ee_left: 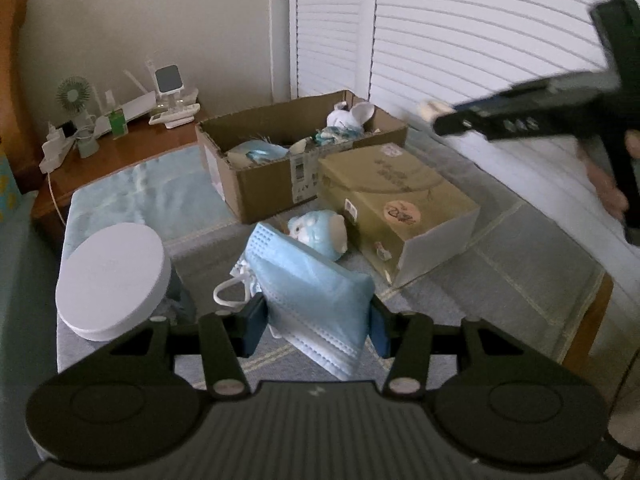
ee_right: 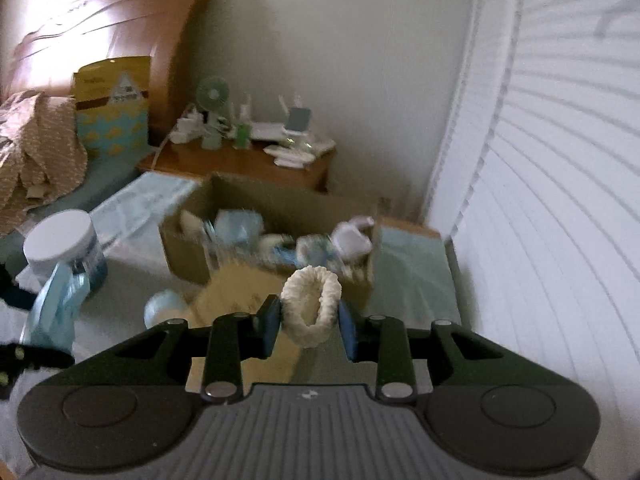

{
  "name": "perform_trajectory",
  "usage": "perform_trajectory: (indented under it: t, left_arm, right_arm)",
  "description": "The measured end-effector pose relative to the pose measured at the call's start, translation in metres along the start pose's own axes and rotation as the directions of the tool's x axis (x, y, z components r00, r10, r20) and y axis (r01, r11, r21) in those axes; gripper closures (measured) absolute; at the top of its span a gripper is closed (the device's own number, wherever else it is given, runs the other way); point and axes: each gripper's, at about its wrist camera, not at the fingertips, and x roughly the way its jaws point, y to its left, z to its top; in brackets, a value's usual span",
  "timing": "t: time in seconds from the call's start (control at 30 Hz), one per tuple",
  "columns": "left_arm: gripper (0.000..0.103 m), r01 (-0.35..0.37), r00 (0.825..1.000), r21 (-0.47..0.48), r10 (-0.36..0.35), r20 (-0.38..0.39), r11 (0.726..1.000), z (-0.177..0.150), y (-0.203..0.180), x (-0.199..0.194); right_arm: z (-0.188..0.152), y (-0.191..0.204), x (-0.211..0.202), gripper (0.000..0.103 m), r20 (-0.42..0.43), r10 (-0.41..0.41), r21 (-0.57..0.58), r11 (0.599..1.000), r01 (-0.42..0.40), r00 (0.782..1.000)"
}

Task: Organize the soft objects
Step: 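Lift the cream ring over the box with the right tool and open it, then carry the blue mask over the box with the left tool and open it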

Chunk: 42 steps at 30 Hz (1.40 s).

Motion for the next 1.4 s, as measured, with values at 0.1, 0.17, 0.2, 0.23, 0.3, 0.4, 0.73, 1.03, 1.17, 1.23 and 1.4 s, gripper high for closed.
perform_trajectory:
  t: [0.1, 0.17, 0.2, 0.23, 0.3, 0.4, 0.73, 1.03, 1.17, 1.23, 1.4]
  left_arm:
    - [0.052, -0.008, 1.0, -0.005, 0.008, 0.0, 1.0, 0.001, 0.004, -0.002]
    - [0.052, -0.012, 1.0, -0.011, 0.012, 0.004, 1.0, 0.002, 0.008, -0.003]
    - [0.052, -0.015, 1.0, -0.014, 0.015, 0.006, 1.0, 0.002, 0.009, -0.003]
    - [0.052, -0.018, 1.0, -0.017, 0.018, 0.006, 1.0, 0.003, 0.011, -0.003]
    - [0.052, -0.027, 1.0, -0.025, 0.027, 0.005, 0.999, 0.005, 0.013, -0.001]
    - [0.052, -0.03, 1.0, -0.035, 0.03, 0.006, 0.999, 0.006, 0.016, 0.001]
    - [0.052, -0.024, 1.0, -0.035, 0.024, 0.0, 0.999, 0.018, 0.017, 0.006]
    - [0.052, -0.02, 1.0, -0.01, 0.02, 0.005, 1.0, 0.045, 0.013, 0.011]
    - [0.052, -0.014, 1.0, 0.019, 0.014, 0.02, 1.0, 0.069, 0.01, 0.014]
    - [0.052, -0.014, 1.0, 0.03, 0.013, 0.029, 0.999, 0.084, 0.006, 0.018]
    - [0.051, -0.024, 0.998, 0.061, 0.02, 0.053, 0.998, 0.125, -0.001, 0.041]
  right_arm:
    - [0.019, 0.005, 0.013, 0.067, 0.011, 0.024, -0.026, 0.999, -0.023, 1.0]
    - [0.03, 0.007, 0.023, 0.067, 0.013, 0.038, -0.039, 0.999, -0.038, 0.999]
    - [0.037, 0.008, 0.03, 0.067, 0.012, 0.046, -0.046, 0.998, -0.045, 0.999]
    - [0.041, 0.009, 0.035, 0.067, 0.01, 0.053, -0.05, 0.997, -0.052, 0.999]
    - [0.05, 0.011, 0.048, 0.067, 0.006, 0.062, -0.06, 0.996, -0.061, 0.998]
    - [0.062, 0.013, 0.068, 0.059, 0.008, 0.064, -0.067, 0.996, -0.064, 0.998]
    - [0.047, 0.01, 0.07, 0.0, 0.004, 0.047, -0.002, 0.999, -0.047, 0.999]
    - [0.013, 0.013, 0.021, 0.0, -0.025, 0.032, 0.061, 0.998, -0.03, 0.999]
    - [-0.003, 0.017, 0.001, 0.0, -0.024, 0.015, 0.071, 0.997, -0.013, 1.0]
    - [-0.01, 0.018, -0.006, 0.0, -0.027, 0.011, 0.074, 0.997, -0.009, 1.0]
    - [-0.021, 0.018, -0.019, 0.0, -0.023, 0.009, 0.083, 0.997, -0.007, 1.0]
